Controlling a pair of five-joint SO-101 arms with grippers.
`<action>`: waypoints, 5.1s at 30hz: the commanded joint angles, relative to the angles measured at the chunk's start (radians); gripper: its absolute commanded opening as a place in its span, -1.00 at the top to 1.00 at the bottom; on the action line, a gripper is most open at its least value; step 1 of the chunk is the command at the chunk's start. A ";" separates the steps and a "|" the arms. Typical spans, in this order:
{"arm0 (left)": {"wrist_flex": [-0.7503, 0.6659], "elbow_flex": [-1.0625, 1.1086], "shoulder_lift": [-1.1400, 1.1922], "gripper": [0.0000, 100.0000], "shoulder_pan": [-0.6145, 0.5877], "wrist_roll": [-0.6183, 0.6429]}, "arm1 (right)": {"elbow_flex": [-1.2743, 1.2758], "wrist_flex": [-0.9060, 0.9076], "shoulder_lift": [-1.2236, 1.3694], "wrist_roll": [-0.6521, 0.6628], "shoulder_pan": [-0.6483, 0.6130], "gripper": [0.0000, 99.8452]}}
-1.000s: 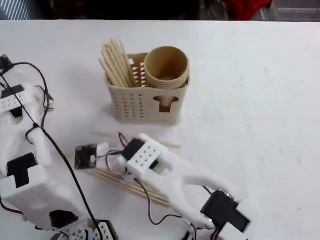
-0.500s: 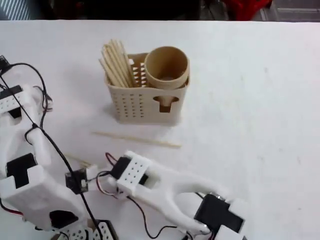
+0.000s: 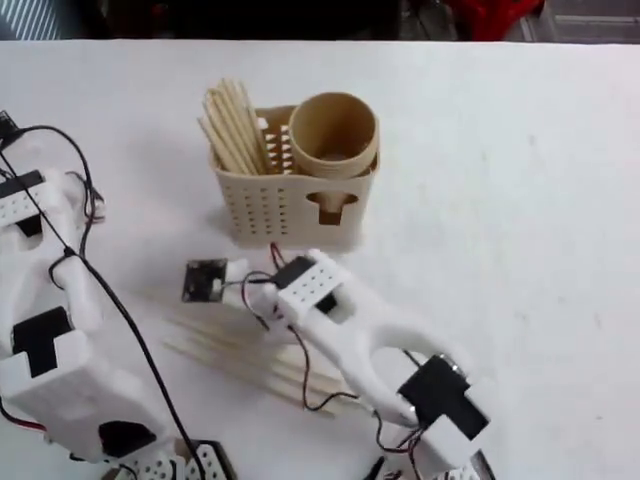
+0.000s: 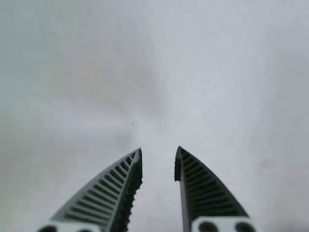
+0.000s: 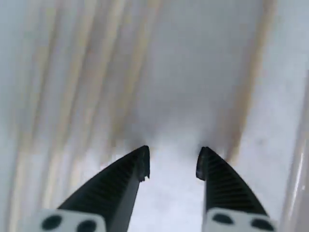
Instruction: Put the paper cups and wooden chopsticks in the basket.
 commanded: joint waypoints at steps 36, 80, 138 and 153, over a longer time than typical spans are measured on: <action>0.026 -0.230 0.047 0.74 -0.283 0.006 | 0.106 0.186 -0.133 -0.199 -0.487 0.94; 0.879 -1.807 0.696 0.74 -0.461 -0.400 | -0.130 0.140 -0.039 -0.222 0.097 0.95; -0.031 0.825 -0.875 0.55 0.924 -1.386 | 0.743 -0.065 -0.806 -0.199 1.084 0.69; -0.029 0.546 -0.269 0.58 0.926 -1.399 | 0.743 -0.067 -0.800 -0.199 1.082 0.69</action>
